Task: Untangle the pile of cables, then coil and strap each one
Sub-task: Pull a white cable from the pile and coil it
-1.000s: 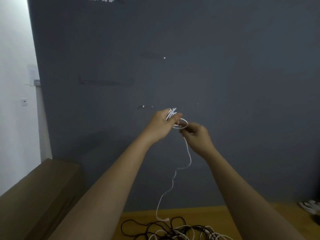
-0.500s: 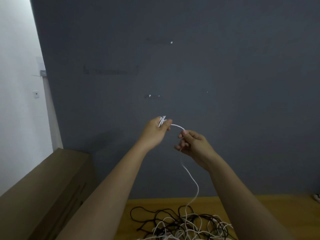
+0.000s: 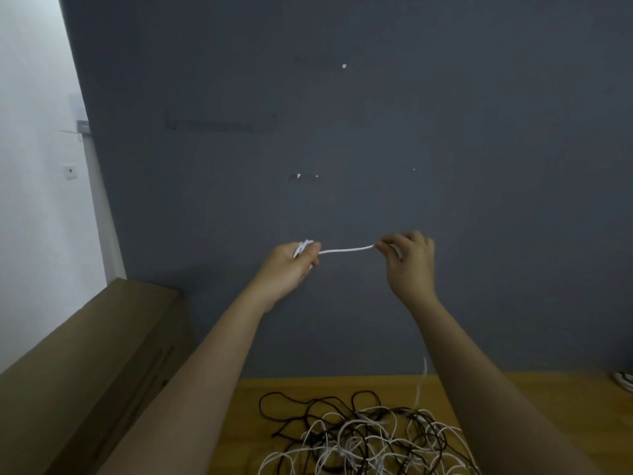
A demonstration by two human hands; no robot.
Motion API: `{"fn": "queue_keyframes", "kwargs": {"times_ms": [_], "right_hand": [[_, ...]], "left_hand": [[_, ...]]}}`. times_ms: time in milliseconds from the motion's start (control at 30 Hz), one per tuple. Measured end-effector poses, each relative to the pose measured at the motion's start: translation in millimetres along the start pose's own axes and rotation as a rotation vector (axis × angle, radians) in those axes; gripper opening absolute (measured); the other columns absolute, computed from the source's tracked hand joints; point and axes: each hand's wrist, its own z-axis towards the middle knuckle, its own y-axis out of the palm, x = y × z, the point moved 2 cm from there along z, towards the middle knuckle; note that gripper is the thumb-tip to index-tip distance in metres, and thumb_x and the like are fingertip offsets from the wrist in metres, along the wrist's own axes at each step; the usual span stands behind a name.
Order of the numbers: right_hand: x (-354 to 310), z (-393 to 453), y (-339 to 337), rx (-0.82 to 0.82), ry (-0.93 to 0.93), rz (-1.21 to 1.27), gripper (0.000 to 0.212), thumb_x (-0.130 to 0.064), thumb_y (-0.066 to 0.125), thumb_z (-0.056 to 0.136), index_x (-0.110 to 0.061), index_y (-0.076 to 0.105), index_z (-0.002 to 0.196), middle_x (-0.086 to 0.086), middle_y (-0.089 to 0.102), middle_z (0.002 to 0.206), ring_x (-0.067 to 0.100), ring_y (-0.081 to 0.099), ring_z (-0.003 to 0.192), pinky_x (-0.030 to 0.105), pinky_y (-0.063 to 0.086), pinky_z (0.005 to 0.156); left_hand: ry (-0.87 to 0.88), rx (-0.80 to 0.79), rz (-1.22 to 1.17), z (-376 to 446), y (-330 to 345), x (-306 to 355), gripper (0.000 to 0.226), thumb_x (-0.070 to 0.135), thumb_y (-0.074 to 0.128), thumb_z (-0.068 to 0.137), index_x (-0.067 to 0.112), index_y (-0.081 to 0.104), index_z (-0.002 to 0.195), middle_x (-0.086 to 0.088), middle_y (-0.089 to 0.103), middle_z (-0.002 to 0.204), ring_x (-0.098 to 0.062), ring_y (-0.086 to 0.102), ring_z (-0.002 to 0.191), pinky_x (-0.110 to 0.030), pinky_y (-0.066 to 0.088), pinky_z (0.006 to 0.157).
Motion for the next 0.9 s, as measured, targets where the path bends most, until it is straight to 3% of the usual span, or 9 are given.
{"fn": "queue_keyframes", "kwargs": {"times_ms": [100, 167, 233, 300, 400, 533, 633, 733, 900], "right_hand": [[-4.0, 9.8, 1.2, -0.170, 0.025, -0.051, 0.018, -0.022, 0.058, 0.095, -0.012, 0.073, 0.097, -0.003, 0.056, 0.088, 0.016, 0.048, 0.094, 0.028, 0.033, 0.080], [-7.5, 11.4, 3.1, -0.332, 0.110, 0.181, 0.019, -0.014, 0.054, 0.097, -0.006, 0.070, 0.092, 0.000, 0.060, 0.079, 0.011, 0.054, 0.076, 0.020, 0.043, 0.071], [-9.9, 6.9, 7.0, -0.423, 0.297, 0.564, 0.020, -0.008, 0.048, 0.099, 0.003, 0.064, 0.099, 0.007, 0.059, 0.076, 0.014, 0.059, 0.069, 0.025, 0.053, 0.077], [-9.8, 0.7, 12.6, -0.465, 0.439, 0.844, 0.022, -0.004, 0.044, 0.100, 0.009, 0.059, 0.108, 0.007, 0.052, 0.070, 0.009, 0.053, 0.053, 0.024, 0.055, 0.060], [-9.1, 0.0, 16.2, -0.468, 0.396, 0.594, 0.022, -0.006, 0.045, 0.099, 0.007, 0.062, 0.105, 0.003, 0.054, 0.069, 0.002, 0.040, 0.041, 0.015, 0.035, 0.042], [-17.6, -2.9, 11.2, -0.504, 0.088, 0.121, 0.024, -0.015, 0.047, 0.094, -0.013, 0.070, 0.085, 0.000, 0.066, 0.075, 0.006, 0.055, 0.057, 0.014, 0.042, 0.051], [-22.9, -5.9, 1.3, -0.428, -0.123, 0.067, 0.024, -0.026, 0.050, 0.089, -0.020, 0.069, 0.077, -0.011, 0.062, 0.072, -0.001, 0.050, 0.078, 0.010, 0.035, 0.065], [-16.0, 2.2, -12.1, -0.303, -0.163, 0.071, 0.025, -0.019, 0.053, 0.096, -0.022, 0.067, 0.076, -0.018, 0.053, 0.068, 0.001, 0.042, 0.078, 0.017, 0.029, 0.066], [-8.8, 26.1, -42.6, 0.038, -0.114, 0.167, 0.023, -0.011, 0.049, 0.098, -0.013, 0.066, 0.083, 0.000, 0.052, 0.064, 0.017, 0.046, 0.059, 0.032, 0.034, 0.057]], "left_hand": [[0.009, -0.135, -0.119, -5.7, 3.7, 6.2, 0.035, 0.034, 0.047, 0.099, 0.020, 0.050, 0.067, 0.013, 0.030, 0.046, -0.005, 0.022, 0.039, -0.015, 0.023, 0.038], [0.033, -0.113, -0.193, -4.1, 3.0, 15.5, 0.035, 0.033, 0.047, 0.100, 0.020, 0.051, 0.068, 0.012, 0.028, 0.046, -0.005, 0.020, 0.039, -0.015, 0.021, 0.037], [0.040, -0.068, -0.216, -0.3, 2.6, 25.3, 0.035, 0.034, 0.047, 0.100, 0.019, 0.050, 0.068, 0.012, 0.028, 0.045, -0.005, 0.019, 0.040, -0.015, 0.021, 0.038], [0.041, -0.036, -0.218, 4.9, 4.9, 33.3, 0.035, 0.034, 0.047, 0.100, 0.018, 0.049, 0.068, 0.012, 0.028, 0.045, -0.005, 0.021, 0.039, -0.015, 0.022, 0.038], [0.031, -0.001, -0.227, 12.4, 13.6, 42.9, 0.034, 0.032, 0.045, 0.101, 0.015, 0.050, 0.071, 0.013, 0.029, 0.042, -0.004, 0.023, 0.037, -0.014, 0.023, 0.038], [0.001, 0.117, -0.230, 21.4, 25.1, 54.9, 0.034, 0.032, 0.045, 0.100, 0.015, 0.051, 0.072, 0.011, 0.034, 0.044, -0.002, 0.030, 0.035, -0.014, 0.026, 0.038], [-0.026, 0.196, -0.257, 29.2, 24.1, 60.1, 0.034, 0.034, 0.044, 0.100, 0.015, 0.050, 0.073, 0.007, 0.035, 0.049, -0.006, 0.031, 0.040, -0.018, 0.028, 0.041], [-0.019, 0.192, -0.269, 32.3, 19.7, 62.1, 0.036, 0.035, 0.043, 0.101, 0.017, 0.045, 0.069, 0.010, 0.034, 0.046, -0.004, 0.028, 0.036, -0.015, 0.027, 0.039], [0.040, -0.113, -0.252, 25.4, 23.4, 60.3, 0.036, 0.037, 0.041, 0.102, 0.019, 0.039, 0.070, 0.013, 0.027, 0.043, -0.005, 0.020, 0.038, -0.017, 0.018, 0.038]]}}
